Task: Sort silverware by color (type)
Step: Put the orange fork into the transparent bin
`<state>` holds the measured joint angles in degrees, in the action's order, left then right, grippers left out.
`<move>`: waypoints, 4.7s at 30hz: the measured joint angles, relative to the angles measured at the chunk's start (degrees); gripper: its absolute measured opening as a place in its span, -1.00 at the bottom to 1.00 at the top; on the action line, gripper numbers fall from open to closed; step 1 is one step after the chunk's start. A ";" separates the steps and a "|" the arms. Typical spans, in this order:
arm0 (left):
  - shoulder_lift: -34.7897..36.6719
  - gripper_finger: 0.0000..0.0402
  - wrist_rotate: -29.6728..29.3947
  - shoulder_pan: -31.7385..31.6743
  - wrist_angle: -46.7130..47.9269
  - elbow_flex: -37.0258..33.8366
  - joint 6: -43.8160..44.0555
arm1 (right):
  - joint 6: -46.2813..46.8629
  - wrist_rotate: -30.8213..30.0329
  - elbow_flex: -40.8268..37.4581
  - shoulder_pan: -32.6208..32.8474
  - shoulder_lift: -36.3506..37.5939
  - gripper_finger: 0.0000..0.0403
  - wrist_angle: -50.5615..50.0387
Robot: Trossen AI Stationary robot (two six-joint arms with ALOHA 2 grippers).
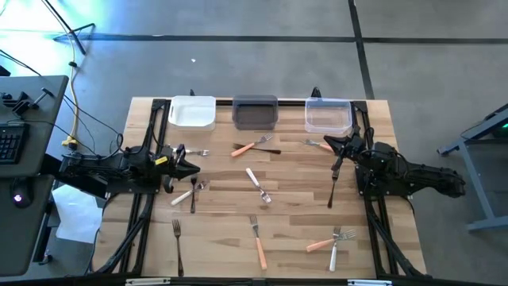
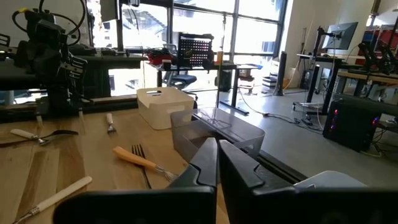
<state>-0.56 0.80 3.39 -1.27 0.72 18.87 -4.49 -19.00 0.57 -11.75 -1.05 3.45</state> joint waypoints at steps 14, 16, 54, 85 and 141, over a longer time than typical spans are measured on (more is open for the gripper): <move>0.00 -0.94 -3.65 -0.01 -0.66 0.00 -8.52 | -0.35 2.86 0.93 -0.02 -0.30 -1.00 7.39; 0.00 -0.97 -3.65 0.01 -1.00 0.01 -9.63 | -0.40 4.77 3.44 -0.01 -1.33 -1.00 5.35; -0.09 -1.00 -6.36 -0.01 0.01 0.01 -14.08 | 10.92 11.26 41.83 -21.20 -77.81 0.04 -43.55; -0.09 -1.00 -6.34 0.00 -0.01 0.00 -13.85 | 5.51 21.27 42.14 -25.66 -89.08 -0.81 -44.78; -0.17 -1.00 -6.34 0.01 -0.03 0.01 -12.50 | -20.04 10.20 65.30 -43.72 -96.44 -0.84 -54.73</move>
<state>-0.73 -5.54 3.40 -1.30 0.73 6.37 -24.53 -8.80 65.87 -55.47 -97.49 -51.28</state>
